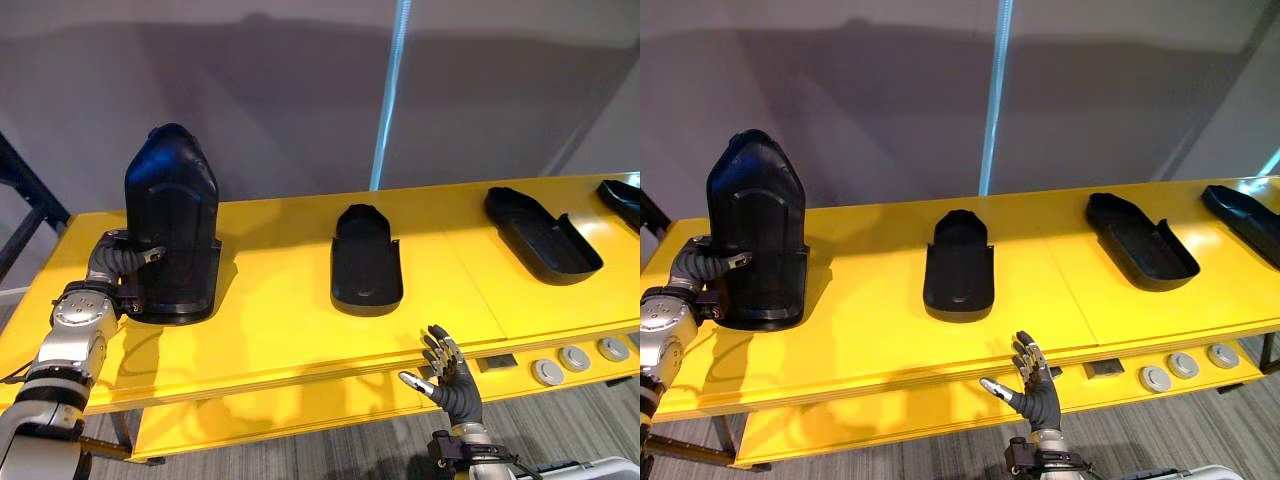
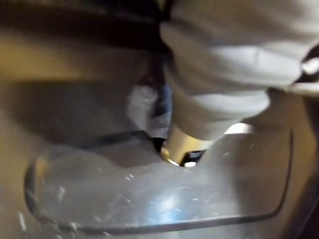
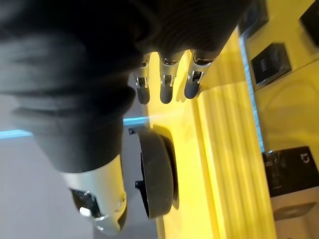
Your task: Walk over and take plastic housings, then place them on the shelf
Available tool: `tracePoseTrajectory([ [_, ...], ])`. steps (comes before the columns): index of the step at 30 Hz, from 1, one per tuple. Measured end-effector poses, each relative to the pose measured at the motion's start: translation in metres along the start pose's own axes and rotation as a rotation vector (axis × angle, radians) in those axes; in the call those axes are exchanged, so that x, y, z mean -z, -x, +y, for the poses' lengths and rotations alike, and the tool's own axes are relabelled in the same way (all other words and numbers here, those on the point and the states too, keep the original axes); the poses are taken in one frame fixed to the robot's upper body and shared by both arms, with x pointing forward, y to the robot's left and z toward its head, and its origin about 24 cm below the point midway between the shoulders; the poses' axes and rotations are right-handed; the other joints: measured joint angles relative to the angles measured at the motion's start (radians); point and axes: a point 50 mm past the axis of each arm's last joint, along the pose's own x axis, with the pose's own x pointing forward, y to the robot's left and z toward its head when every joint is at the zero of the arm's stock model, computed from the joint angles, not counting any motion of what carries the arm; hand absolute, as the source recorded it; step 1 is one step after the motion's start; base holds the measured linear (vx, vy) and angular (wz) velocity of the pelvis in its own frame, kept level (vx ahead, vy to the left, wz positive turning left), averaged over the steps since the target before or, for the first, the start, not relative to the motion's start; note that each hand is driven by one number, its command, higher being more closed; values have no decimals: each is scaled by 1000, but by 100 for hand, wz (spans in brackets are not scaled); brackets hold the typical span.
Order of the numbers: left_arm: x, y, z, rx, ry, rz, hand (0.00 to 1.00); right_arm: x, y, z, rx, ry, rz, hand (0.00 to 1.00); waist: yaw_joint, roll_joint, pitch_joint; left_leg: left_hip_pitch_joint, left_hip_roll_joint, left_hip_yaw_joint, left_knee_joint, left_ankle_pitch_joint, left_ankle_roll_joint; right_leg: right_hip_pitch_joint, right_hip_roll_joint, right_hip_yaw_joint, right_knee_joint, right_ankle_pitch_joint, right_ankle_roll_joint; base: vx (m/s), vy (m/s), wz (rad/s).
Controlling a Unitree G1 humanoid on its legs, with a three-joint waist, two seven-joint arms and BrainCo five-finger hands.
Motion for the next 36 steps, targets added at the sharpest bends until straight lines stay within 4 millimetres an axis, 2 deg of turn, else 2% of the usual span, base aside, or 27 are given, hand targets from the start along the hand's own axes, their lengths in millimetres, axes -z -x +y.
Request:
tracePoseTrajectory([
  [4, 15, -5, 10, -52, -27, 125, 100, 3, 2, 5, -19, -7, 18, 0, -10, 0, 0, -2, 17, 8, 0, 6, -8, -5, 17, 10, -6, 8, -12, -35, -50, -11],
  [9, 34, -3, 18, -95, -26, 240, 100, 4, 3, 7, -33, -10, 29, 0, -11, -1, 0, -23, 39, 8, -1, 18, -26, -29, 38, 13, -7, 20, -26, -72, -34, -4],
  [13, 38, -1, 27, -138, -2, 277, 100, 5, 4, 7, -32, -9, 34, 0, -9, -4, 2, -50, 49, 6, -4, 30, -29, -56, 48, 13, -7, 31, -29, -81, -21, -2],
  [19, 41, 1, 35, -155, -106, 311, 100, 7, 6, 6, -37, -9, 46, 0, -5, -4, 3, -59, 50, 3, -3, 33, -30, -64, 50, 11, -6, 33, -29, -15, -4, 0],
  [20, 41, 1, 36, -156, -134, 314, 0, 7, 7, 7, -43, -10, 47, 0, -5, -4, 3, -60, 50, 2, -1, 34, -30, -65, 50, 11, -6, 33, -29, 0, 0, 0],
  [25, 40, 2, 41, -157, -270, 329, 0, 11, 13, 8, -68, -15, 71, 0, -3, -4, 8, -60, 49, 1, 0, 36, -31, -64, 52, 10, -6, 33, -29, 0, 0, 0],
  [36, 35, 3, 51, -200, -249, 311, 0, 13, 16, 11, -94, -22, 85, 0, -3, -5, 27, -61, 60, 11, -1, 38, -35, -73, 60, 22, -3, 34, -31, -22, -4, -3],
])
